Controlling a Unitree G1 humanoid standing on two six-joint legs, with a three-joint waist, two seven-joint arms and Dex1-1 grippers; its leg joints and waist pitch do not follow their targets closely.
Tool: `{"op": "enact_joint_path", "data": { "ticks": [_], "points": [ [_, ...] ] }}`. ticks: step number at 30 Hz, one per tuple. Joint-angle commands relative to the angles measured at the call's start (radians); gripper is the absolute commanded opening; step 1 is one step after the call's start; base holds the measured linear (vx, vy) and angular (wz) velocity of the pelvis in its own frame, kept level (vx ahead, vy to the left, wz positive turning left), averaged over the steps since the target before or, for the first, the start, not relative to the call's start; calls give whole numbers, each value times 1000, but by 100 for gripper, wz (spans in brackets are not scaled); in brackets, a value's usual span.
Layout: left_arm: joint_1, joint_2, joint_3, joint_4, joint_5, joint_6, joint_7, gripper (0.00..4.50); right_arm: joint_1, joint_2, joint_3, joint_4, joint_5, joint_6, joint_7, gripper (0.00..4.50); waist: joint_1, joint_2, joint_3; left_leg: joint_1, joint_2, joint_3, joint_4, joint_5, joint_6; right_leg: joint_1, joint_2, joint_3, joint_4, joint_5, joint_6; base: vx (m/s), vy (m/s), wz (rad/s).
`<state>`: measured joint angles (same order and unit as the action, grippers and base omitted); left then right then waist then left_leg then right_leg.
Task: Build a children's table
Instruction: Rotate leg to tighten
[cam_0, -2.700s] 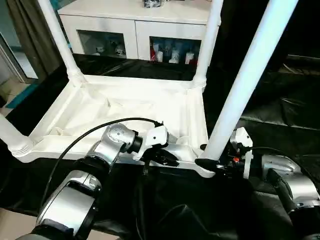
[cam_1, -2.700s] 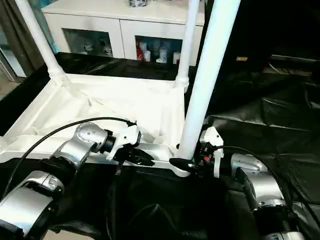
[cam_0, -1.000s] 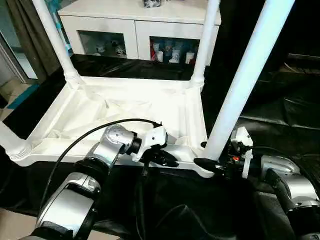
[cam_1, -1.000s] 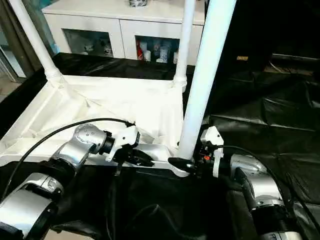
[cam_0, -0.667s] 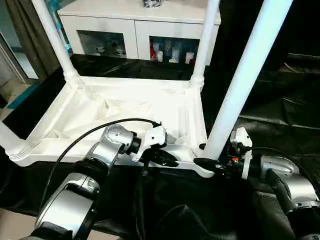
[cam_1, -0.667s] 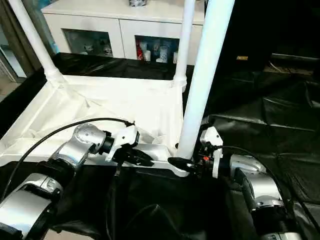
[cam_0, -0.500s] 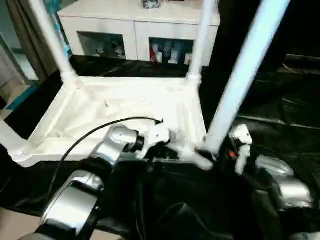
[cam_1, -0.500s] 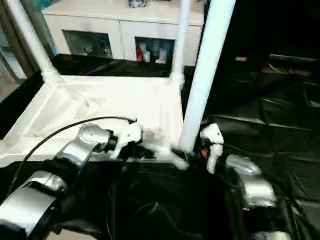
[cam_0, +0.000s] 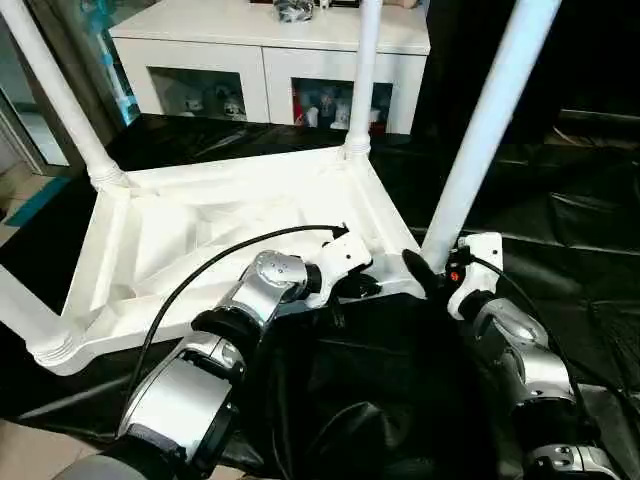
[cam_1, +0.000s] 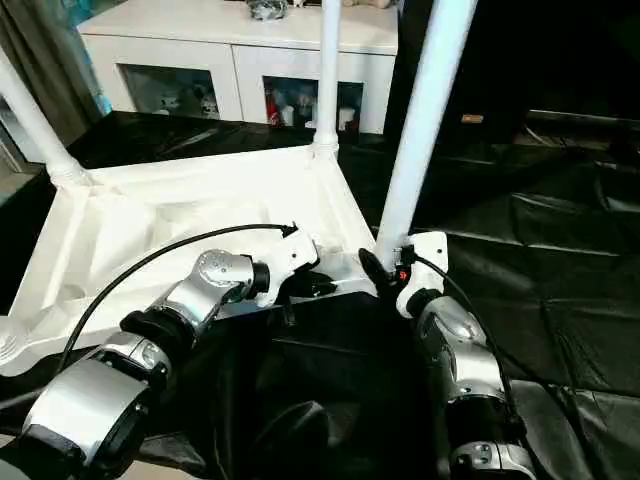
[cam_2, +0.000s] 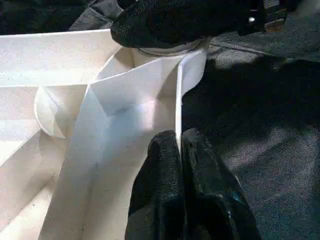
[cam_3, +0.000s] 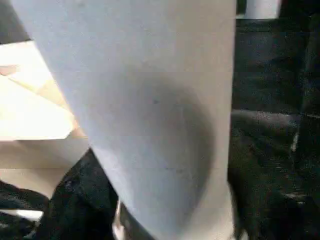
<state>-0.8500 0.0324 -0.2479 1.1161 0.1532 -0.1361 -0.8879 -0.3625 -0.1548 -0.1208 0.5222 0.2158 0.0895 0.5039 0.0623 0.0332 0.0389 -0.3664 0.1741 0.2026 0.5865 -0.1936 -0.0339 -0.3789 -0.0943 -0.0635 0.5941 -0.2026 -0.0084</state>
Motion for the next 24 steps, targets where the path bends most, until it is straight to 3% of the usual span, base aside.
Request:
{"op": "enact_joint_path", "data": {
  "ticks": [1,4,8,11,14,15,16,20,24],
  "points": [
    [-11,-48,-1,-2,-8,-33,4,0,16,53,118,-6,19,40,134,345,-1,-15,-44,11,62,-34,-83,-259,50,31,-74,45,-86,-237,-215,0,0,0],
    [4,-27,-6,-16,-19,-64,-69,0,24,22,125,-27,20,41,179,368,0,-15,-46,10,63,-34,-81,-238,61,33,-74,45,-84,-211,-221,0,0,0],
    [42,36,-24,-55,-36,-93,-230,0,52,-74,136,-103,64,86,357,368,11,-19,-51,3,65,-30,-72,-157,111,42,-73,40,-67,-98,-245,0,0,0],
    [57,70,-24,-78,-50,-93,-299,0,67,-140,147,-144,88,114,454,368,21,-15,-55,5,69,-26,-65,-120,137,39,-71,38,-56,-25,-270,0,0,0],
    [71,109,-18,-107,-73,-81,-388,0,77,-225,151,-172,105,144,566,368,31,-19,-56,5,71,-25,-62,-103,147,39,-73,38,-50,4,-283,0,0,0],
    [75,123,-16,-117,-80,-76,-424,0,77,-255,150,-178,106,153,605,368,32,-27,-55,5,71,-24,-63,-106,148,39,-73,38,-51,-5,-282,0,0,0],
    [79,135,-16,-128,-86,-66,-460,0,75,-277,148,-179,107,159,634,368,33,-24,-55,4,70,-24,-62,-109,147,39,-74,38,-50,-14,-283,0,0,0],
    [90,165,-16,-163,-105,-26,-540,0,65,-331,141,-177,130,188,702,353,38,-29,-50,7,72,-24,-67,-143,119,36,-76,40,-59,-114,-272,0,0,0],
    [93,174,-15,-175,-109,-20,-553,0,55,-345,137,-177,150,215,723,322,40,-30,-50,7,72,-24,-66,-137,112,34,-75,40,-58,-114,-269,0,0,0]
  ]
}}
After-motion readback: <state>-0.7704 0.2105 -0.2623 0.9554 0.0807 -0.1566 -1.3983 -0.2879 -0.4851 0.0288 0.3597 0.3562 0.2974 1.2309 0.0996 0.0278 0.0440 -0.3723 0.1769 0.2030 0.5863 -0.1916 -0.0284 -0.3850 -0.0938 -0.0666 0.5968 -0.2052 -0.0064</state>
